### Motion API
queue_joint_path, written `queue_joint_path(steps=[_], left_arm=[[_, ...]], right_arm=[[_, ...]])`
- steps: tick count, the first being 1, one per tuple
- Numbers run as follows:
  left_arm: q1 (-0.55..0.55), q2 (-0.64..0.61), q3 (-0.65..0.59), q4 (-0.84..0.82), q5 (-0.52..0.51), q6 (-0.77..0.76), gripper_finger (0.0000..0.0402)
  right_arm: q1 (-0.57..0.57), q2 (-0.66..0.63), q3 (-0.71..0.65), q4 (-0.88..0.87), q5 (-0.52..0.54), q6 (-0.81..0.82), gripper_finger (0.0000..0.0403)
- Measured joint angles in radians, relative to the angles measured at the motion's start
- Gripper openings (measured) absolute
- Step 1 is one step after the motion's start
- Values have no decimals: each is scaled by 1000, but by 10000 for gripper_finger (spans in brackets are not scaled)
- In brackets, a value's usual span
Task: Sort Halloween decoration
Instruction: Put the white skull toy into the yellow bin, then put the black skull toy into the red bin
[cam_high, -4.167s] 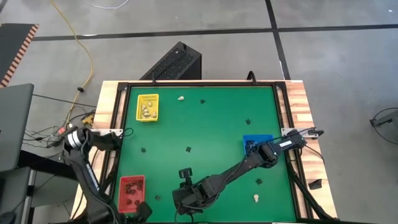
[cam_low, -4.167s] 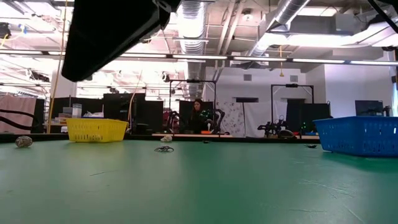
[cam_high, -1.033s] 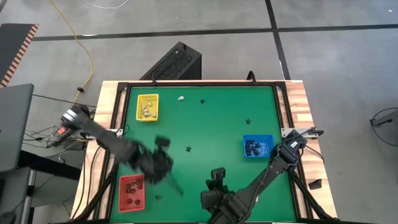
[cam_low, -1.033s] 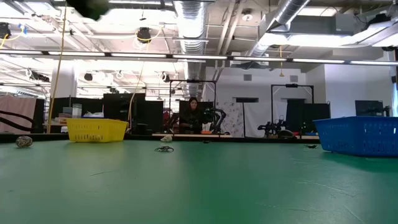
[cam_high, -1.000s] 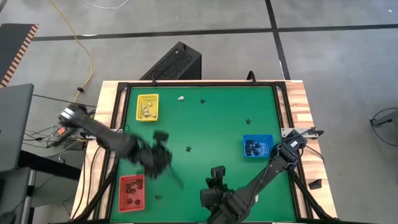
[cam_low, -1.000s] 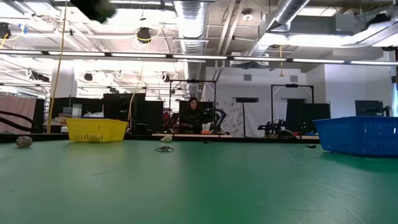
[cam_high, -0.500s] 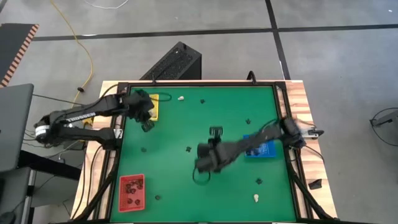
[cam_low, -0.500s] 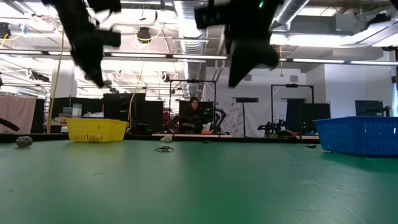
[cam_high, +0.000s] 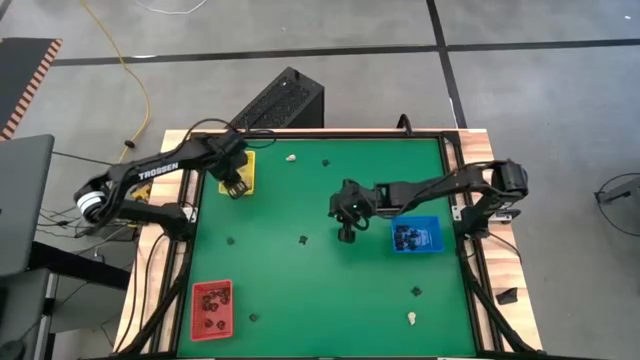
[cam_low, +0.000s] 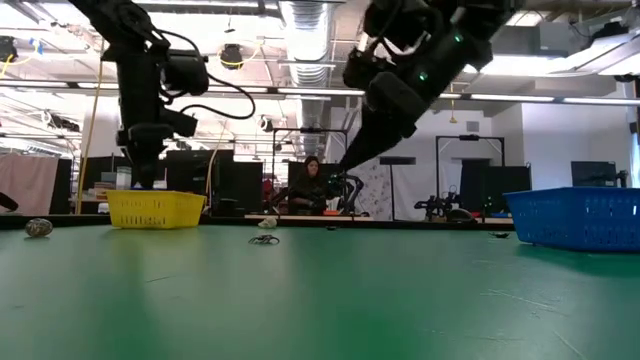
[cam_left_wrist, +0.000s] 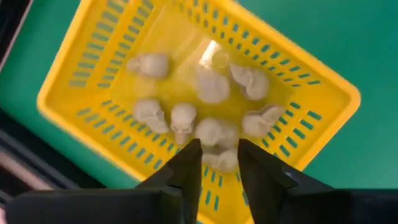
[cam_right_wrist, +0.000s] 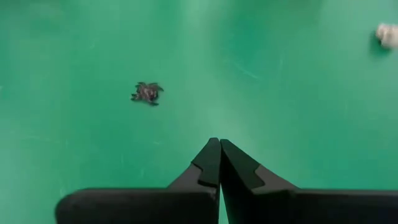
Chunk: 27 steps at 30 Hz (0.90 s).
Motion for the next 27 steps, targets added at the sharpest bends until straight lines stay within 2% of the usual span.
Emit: queue_joint_path(steps=[6, 9, 12, 16, 18, 21, 25, 27], left_arm=[[0, 5, 49, -13, -9, 67, 156], [-16, -39, 112, -92, 90, 55, 177], [-66, -114, 133, -83, 221, -25, 184], [-224, -215, 126, -59, 292, -137, 181], [-351, -250, 125, -56, 268, -194, 178], [-558, -269, 125, -21, 161, -283, 175], [-798, -237, 125, -10, -10, -377, 174], [-885, -208, 125, -25, -42, -422, 174]], right_arm=[[54, 9, -39, 46, 0, 114, 36], [89, 0, -38, 53, 0, 136, 34], [124, -23, -38, 78, 4, 136, 32], [158, -41, -38, 100, 4, 116, 31], [169, -41, -38, 128, 4, 108, 34], [169, -39, -38, 199, 9, 108, 39], [162, -31, -38, 277, 11, 108, 39], [158, -31, -38, 303, 11, 108, 39]])
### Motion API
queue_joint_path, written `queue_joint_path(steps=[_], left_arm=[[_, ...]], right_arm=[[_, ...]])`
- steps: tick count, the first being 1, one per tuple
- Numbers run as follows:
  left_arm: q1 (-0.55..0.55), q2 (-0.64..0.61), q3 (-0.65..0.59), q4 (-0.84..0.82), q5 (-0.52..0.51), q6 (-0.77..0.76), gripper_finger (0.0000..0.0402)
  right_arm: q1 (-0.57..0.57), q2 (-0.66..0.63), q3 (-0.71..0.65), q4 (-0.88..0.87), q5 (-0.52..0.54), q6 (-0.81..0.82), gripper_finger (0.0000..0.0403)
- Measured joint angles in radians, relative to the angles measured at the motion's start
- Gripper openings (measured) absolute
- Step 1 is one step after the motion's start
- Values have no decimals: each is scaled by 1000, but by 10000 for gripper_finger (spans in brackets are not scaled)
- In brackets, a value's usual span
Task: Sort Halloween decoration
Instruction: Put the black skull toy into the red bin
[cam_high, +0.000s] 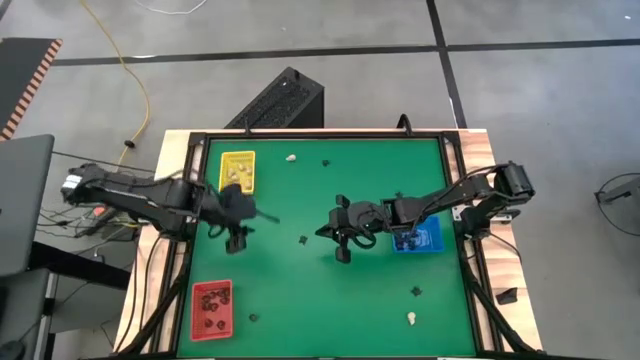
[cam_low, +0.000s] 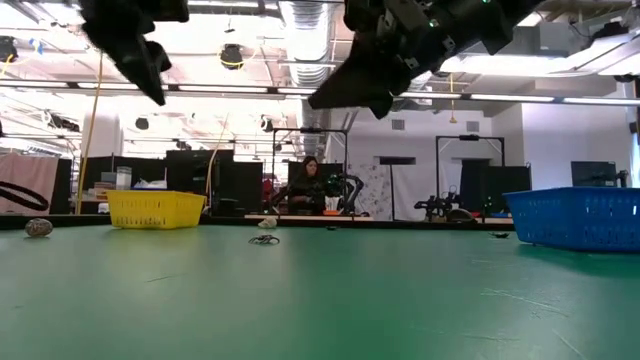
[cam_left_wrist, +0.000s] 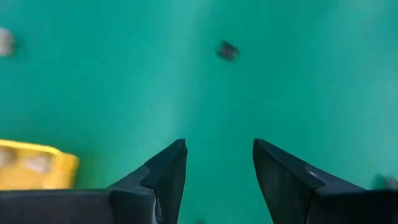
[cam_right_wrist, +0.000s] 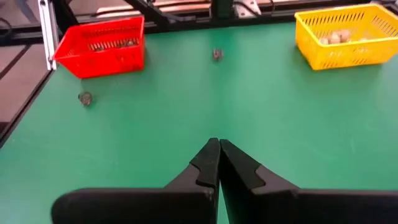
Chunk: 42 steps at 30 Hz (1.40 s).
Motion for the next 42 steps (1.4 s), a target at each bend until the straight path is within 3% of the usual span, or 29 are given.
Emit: queue_joint_path(steps=[10, 16, 21, 30, 42], left_arm=[[-299, 154, 0, -68, -48, -166, 174], [-368, 264, -1, -148, -77, -218, 174], [-360, 328, -34, -222, -159, -202, 174], [-266, 336, -212, -121, -65, -95, 174], [-202, 335, -231, -85, -38, -50, 174]], right_arm=[[19, 15, 0, 11, -2, 19, 40], [29, 14, 0, 10, -4, 26, 40], [29, 14, 0, 7, -8, 26, 40], [36, 14, 0, 5, -9, 26, 40], [36, 14, 0, 5, -11, 26, 40]])
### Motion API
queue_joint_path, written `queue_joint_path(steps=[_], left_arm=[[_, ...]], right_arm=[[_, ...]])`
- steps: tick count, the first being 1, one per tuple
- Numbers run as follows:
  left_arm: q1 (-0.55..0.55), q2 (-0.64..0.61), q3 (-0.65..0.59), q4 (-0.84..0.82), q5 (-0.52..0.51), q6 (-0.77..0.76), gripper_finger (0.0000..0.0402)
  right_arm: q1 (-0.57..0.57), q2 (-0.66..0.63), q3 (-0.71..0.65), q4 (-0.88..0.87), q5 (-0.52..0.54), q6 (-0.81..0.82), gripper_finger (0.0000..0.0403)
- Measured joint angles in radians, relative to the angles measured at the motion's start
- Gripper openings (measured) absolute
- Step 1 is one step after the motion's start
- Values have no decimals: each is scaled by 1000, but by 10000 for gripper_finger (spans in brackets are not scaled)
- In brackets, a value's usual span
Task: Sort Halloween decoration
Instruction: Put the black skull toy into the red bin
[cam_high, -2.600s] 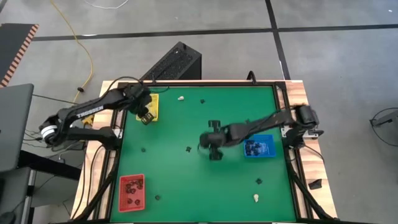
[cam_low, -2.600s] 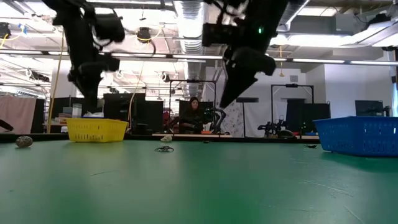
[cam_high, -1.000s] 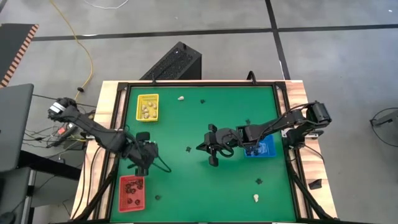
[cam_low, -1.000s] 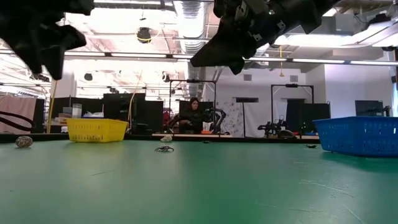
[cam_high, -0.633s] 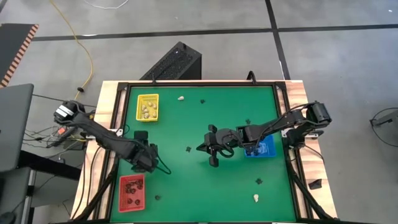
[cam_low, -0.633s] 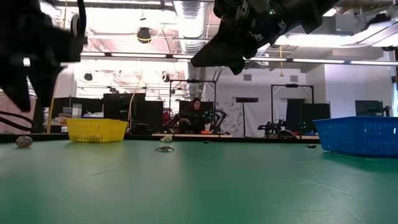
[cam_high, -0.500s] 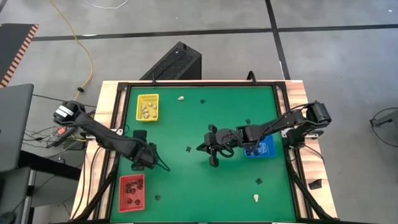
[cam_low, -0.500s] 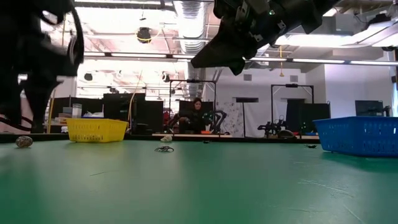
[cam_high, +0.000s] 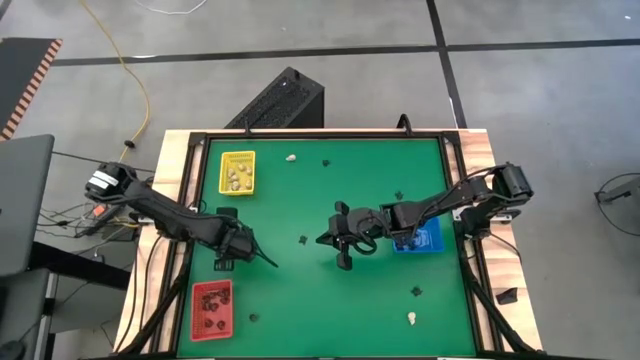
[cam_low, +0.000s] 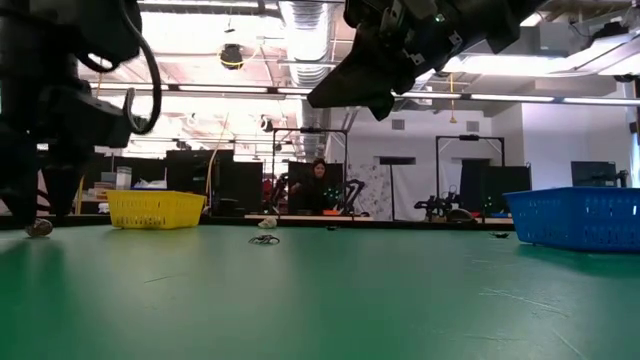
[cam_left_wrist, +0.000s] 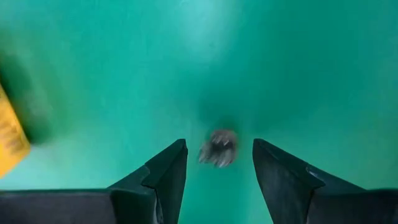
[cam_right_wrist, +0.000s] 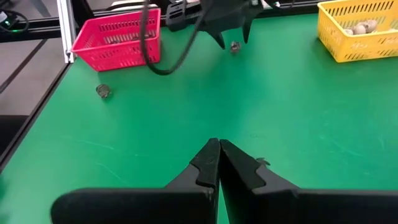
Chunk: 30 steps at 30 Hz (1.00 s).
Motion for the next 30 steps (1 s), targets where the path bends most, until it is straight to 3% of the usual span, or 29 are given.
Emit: queue_joint_path(steps=[20, 30], left_arm=[[94, 0, -44, 72, 101, 76, 173], [99, 0, -45, 76, 100, 78, 173]], right_arm=[[6, 0, 0, -1, 0, 0, 40], [6, 0, 0, -1, -1, 0, 40]])
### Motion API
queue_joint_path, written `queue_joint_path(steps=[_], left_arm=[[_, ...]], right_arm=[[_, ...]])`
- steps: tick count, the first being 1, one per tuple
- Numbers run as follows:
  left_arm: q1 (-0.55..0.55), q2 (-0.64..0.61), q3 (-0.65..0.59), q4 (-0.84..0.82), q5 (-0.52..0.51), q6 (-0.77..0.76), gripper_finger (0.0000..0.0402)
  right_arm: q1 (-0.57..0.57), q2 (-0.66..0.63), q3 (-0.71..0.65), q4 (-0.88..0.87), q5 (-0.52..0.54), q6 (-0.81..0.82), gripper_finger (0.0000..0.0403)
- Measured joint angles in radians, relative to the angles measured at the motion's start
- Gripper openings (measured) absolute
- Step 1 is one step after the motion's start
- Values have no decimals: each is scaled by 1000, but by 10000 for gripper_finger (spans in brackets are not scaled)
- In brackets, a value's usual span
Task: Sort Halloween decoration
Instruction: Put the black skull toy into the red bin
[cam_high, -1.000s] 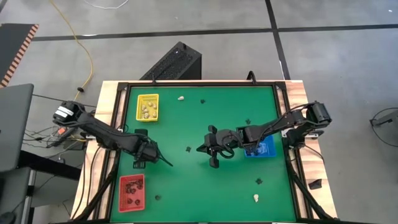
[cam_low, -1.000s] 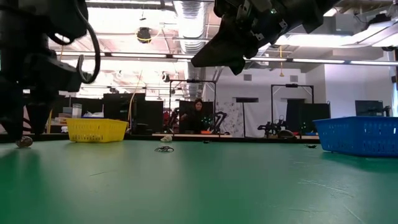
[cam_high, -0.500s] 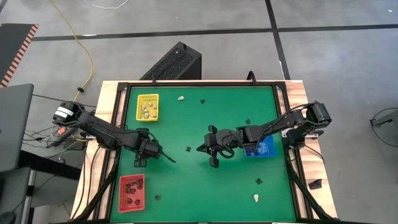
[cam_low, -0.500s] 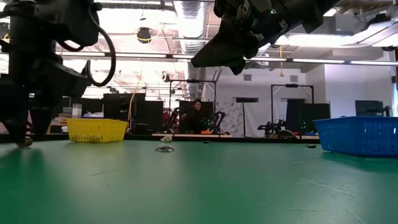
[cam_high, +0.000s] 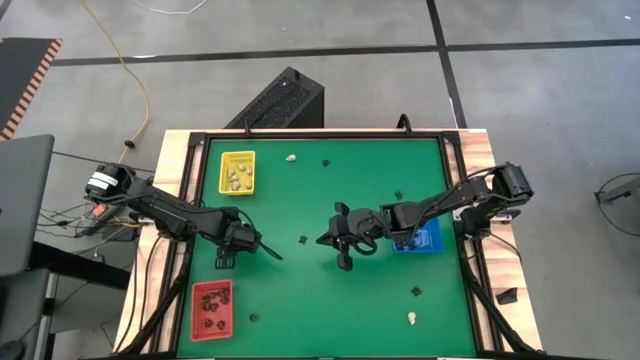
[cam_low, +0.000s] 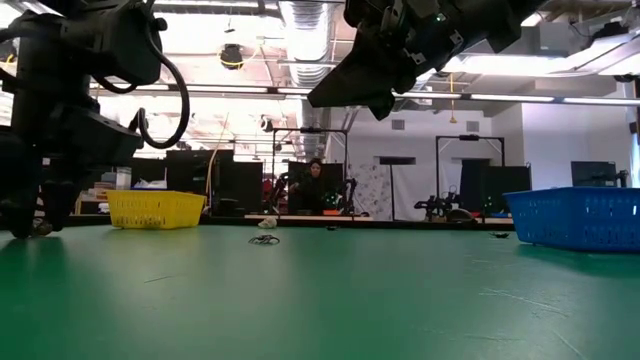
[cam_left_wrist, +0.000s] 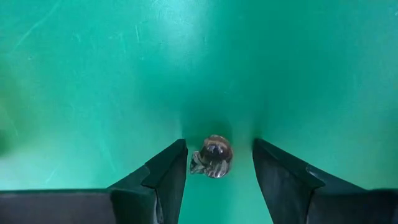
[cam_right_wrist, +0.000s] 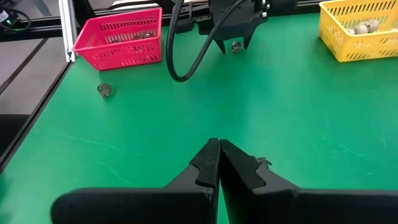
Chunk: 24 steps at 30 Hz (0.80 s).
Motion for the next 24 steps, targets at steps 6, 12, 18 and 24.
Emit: queue_joint_path(steps=[6, 12, 18, 24], left_arm=[[0, 0, 0, -1, 1, 1, 157], [0, 0, 0, -4, 0, 0, 98], [0, 0, 15, -15, 27, -6, 66], [-44, -42, 128, -21, 186, -47, 79]], right_arm=[[0, 0, 0, 0, 0, 0, 40], [0, 0, 0, 0, -1, 0, 40], [13, 0, 0, 0, -2, 0, 40], [19, 0, 0, 3, -2, 0, 40]])
